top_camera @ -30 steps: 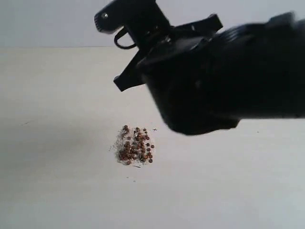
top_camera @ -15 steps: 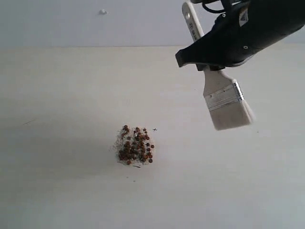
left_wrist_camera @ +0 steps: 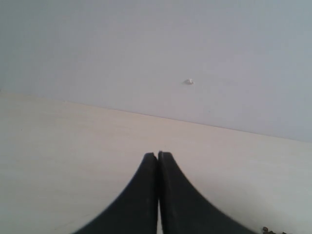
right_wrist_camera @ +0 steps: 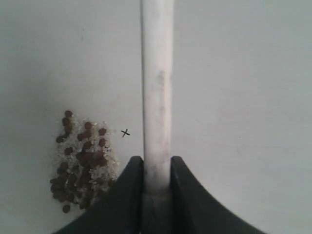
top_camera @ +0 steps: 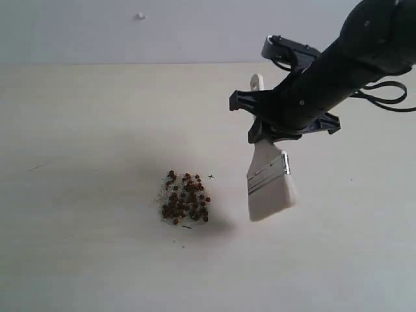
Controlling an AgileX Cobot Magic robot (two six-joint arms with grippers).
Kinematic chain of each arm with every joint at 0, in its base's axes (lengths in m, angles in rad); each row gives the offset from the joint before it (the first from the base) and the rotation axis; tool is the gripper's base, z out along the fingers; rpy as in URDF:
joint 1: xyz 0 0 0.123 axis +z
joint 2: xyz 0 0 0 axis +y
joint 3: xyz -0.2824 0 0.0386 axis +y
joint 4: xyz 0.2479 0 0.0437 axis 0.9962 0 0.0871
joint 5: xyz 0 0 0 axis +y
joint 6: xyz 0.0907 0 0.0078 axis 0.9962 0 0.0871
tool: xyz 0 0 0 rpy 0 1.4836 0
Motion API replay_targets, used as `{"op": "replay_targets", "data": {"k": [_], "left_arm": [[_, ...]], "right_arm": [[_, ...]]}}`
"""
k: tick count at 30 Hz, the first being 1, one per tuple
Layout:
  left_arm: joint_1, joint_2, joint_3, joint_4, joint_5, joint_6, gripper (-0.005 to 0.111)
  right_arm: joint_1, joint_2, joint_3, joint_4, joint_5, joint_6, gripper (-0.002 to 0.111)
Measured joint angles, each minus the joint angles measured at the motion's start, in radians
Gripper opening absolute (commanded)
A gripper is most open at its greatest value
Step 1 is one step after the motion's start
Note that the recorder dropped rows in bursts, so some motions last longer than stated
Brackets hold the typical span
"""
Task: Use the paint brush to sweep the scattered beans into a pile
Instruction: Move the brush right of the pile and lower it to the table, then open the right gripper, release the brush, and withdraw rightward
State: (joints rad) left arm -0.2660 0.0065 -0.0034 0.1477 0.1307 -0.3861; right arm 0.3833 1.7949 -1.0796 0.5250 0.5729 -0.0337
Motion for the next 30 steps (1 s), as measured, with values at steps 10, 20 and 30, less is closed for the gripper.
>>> {"op": "replay_targets", "data": {"k": [10, 20, 30], "left_arm": [[0.0, 0.0, 0.0, 0.0, 0.0, 0.0, 0.0], [0.0, 0.0, 0.0, 0.0, 0.0, 0.0, 0.0], [0.0, 0.0, 0.0, 0.0, 0.0, 0.0, 0.0]], "right_arm": [[0.0, 0.117, 0.0, 0.014, -0.064, 0.034, 0.0], [0.0, 0.141, 0.0, 0.001, -0.116, 0.024, 0.033], [0.0, 0.134, 0.0, -0.169, -0.258, -0.015, 0.048]]}}
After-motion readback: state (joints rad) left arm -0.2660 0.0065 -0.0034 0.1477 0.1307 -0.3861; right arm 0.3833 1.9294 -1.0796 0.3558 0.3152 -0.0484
